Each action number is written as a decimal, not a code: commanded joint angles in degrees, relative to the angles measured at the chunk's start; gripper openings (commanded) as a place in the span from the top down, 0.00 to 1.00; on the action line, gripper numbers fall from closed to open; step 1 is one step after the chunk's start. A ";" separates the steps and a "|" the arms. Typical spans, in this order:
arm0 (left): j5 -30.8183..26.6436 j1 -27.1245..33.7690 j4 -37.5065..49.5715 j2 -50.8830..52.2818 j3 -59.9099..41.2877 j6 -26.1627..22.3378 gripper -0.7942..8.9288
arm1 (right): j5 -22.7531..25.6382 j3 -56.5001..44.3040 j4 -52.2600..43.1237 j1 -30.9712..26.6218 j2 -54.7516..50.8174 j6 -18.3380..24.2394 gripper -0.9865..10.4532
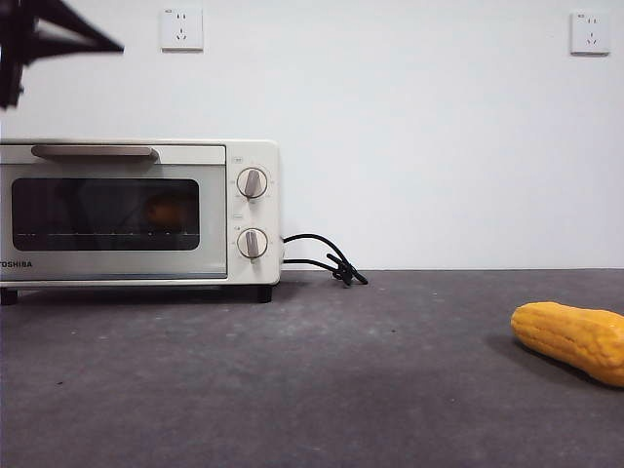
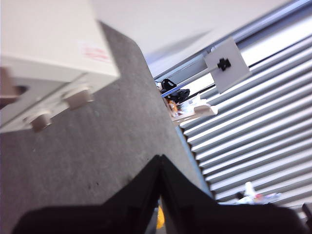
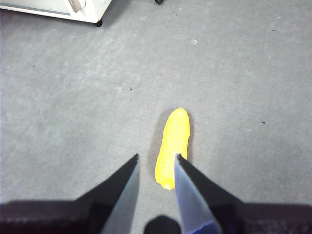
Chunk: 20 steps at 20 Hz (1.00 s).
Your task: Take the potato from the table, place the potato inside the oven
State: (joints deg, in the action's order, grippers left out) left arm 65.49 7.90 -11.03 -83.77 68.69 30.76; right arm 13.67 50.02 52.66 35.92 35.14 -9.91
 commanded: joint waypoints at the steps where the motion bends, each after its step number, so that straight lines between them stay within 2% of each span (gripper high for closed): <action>1: -1.64 -1.16 -1.46 4.74 -0.20 -4.66 0.92 | 0.24 -0.57 -0.33 0.02 0.00 -0.59 0.81; 11: -2.10 -1.57 -4.28 32.92 -0.20 -4.00 0.92 | 0.24 -0.57 -0.33 0.02 0.00 -0.59 0.81; 17: -2.10 -1.60 -4.33 38.32 -0.20 -4.07 0.92 | 0.24 -0.57 -0.33 0.02 0.00 -0.59 0.81; 20: -3.61 -2.38 -4.81 37.68 -0.20 -9.86 0.92 | 0.24 -0.57 -0.33 0.02 0.00 -0.59 0.81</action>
State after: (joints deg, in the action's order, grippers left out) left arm 62.06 5.74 -15.88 -46.11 68.69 23.51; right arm 13.67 50.02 52.66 35.92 35.14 -9.91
